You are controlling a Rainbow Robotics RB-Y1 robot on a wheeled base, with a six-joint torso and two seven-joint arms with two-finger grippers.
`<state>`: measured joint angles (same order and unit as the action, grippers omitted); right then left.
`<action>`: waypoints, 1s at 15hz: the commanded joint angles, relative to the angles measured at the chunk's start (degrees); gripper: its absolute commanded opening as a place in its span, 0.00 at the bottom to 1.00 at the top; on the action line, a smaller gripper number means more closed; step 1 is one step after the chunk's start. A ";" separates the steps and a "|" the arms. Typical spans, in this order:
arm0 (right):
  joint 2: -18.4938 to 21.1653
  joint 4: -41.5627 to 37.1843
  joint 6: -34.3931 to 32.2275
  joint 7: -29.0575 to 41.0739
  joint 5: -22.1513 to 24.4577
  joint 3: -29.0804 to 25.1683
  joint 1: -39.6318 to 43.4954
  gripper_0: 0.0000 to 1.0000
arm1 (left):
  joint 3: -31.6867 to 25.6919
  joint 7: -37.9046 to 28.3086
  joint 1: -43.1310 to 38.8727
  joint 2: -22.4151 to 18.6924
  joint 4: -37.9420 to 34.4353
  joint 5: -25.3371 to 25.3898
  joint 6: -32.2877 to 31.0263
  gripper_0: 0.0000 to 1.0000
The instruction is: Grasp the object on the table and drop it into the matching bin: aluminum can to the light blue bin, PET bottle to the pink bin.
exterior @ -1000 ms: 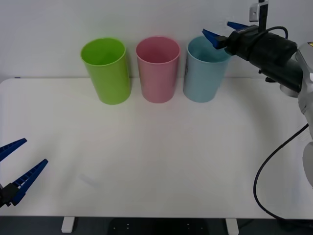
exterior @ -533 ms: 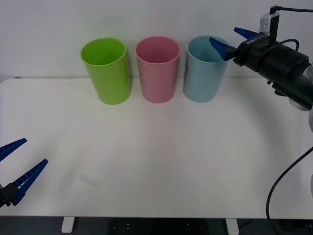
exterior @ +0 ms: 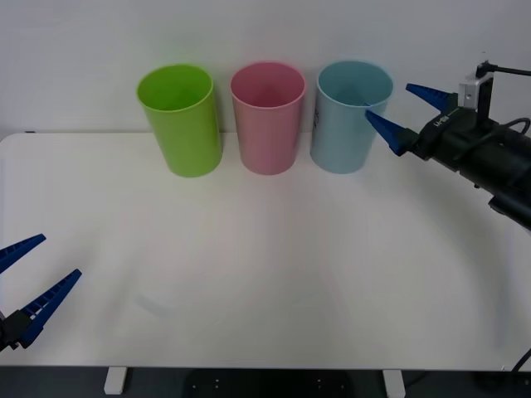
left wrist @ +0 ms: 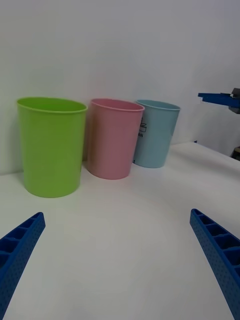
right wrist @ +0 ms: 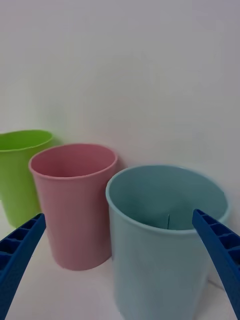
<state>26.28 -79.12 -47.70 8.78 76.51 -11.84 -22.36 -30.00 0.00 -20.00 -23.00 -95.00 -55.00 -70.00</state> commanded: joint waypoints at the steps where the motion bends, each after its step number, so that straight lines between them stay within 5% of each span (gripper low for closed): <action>1: 0.00 -7.45 -0.90 -1.31 -0.66 -0.29 7.33 1.00 | 0.00 0.00 0.00 0.00 0.00 0.00 0.00 1.00; 6: -0.09 -13.52 -5.38 -9.92 -1.89 -1.96 16.74 1.00 | 0.00 0.00 0.00 0.00 0.00 0.00 0.00 1.00; 15: 0.00 -21.78 -14.26 -7.99 -3.65 -6.62 31.41 1.00 | 0.00 0.00 0.00 0.00 0.00 0.00 0.00 1.00</action>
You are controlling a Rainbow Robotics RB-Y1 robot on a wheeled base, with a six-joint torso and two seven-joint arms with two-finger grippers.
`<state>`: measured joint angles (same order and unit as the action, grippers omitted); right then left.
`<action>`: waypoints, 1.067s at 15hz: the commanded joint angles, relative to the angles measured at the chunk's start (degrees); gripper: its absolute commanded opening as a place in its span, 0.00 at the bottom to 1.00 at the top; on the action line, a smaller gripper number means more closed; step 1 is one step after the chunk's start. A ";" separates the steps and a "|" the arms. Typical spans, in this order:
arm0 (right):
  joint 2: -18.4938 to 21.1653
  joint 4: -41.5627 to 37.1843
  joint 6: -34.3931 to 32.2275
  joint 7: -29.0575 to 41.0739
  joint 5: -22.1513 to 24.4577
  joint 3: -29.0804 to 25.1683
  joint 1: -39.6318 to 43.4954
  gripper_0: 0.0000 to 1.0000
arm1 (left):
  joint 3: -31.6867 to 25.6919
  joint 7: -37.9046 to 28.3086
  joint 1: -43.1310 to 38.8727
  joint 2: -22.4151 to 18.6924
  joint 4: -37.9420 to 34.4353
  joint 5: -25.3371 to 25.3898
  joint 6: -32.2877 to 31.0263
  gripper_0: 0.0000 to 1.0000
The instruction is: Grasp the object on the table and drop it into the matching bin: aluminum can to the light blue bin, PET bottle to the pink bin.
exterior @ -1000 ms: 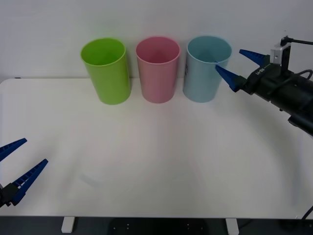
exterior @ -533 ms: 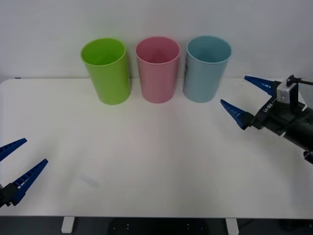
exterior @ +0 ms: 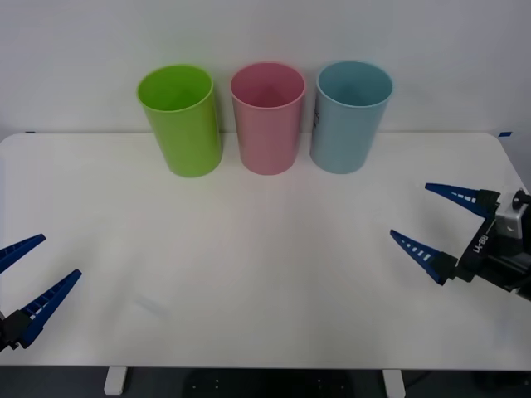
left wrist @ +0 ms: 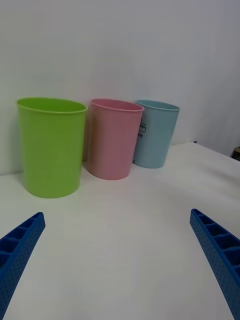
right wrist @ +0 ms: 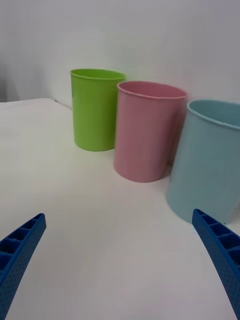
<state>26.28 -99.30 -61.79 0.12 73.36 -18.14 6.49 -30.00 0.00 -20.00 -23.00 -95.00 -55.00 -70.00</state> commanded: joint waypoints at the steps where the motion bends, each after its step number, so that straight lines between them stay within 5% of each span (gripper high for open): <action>1: 0.00 -2.12 -0.26 1.11 -0.76 -0.32 3.71 1.00 | 0.00 0.00 0.00 0.00 0.00 0.00 0.00 1.00; 16: 0.00 -3.71 -1.40 3.49 -1.37 -1.02 8.28 1.00 | 0.00 0.00 0.00 0.00 0.00 0.00 0.00 1.00</action>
